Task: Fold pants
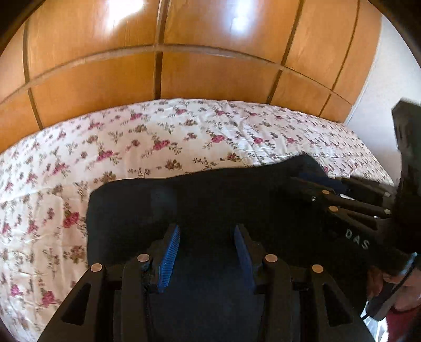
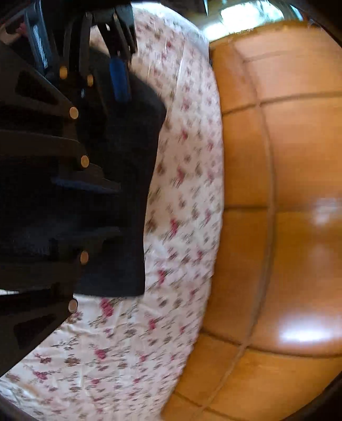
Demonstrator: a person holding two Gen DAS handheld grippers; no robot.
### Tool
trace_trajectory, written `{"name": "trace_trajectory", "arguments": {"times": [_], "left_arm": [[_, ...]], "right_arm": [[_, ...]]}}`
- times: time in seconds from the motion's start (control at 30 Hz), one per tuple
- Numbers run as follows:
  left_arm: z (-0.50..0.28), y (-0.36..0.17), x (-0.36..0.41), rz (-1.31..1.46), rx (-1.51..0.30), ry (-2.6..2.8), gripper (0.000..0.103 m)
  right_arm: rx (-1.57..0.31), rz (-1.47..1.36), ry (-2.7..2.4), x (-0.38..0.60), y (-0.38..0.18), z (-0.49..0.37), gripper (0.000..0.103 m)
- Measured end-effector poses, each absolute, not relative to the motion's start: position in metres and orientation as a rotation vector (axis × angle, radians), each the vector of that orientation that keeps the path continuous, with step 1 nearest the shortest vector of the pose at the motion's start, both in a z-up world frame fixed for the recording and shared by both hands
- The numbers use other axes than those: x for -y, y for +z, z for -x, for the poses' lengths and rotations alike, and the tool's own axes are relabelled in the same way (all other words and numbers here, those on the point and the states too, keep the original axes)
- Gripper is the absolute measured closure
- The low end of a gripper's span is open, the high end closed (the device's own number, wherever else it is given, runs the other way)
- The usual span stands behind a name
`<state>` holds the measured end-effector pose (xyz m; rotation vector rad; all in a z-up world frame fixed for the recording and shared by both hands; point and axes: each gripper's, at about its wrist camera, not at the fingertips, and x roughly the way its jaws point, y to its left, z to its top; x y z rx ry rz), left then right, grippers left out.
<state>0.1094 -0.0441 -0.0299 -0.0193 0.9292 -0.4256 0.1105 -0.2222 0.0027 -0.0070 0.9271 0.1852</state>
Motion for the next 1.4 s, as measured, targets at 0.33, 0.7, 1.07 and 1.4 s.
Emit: {"name": "trace_trajectory", "arguments": {"times": [0.33,0.7,1.07,1.4], "left_arm": [[-0.120,-0.052,0.045,0.079,-0.886,-0.433,0.051],[-0.095,-0.034,0.029,0.066,-0.877,-0.388,0.051],[-0.062,-0.034,0.003,0.028,-0.852,-0.306,0.051],[-0.045,-0.037,-0.015,0.054,-0.857,-0.303,0.050]], "right_arm": [[-0.899,-0.139,0.124,0.250,-0.029,-0.118,0.103],[-0.794,-0.158,0.149,0.251,-0.005,-0.084,0.091],[-0.784,-0.076,0.093,0.248,0.005,-0.031,0.059],[-0.821,-0.131,0.085,0.261,-0.006,-0.014,0.039]]}}
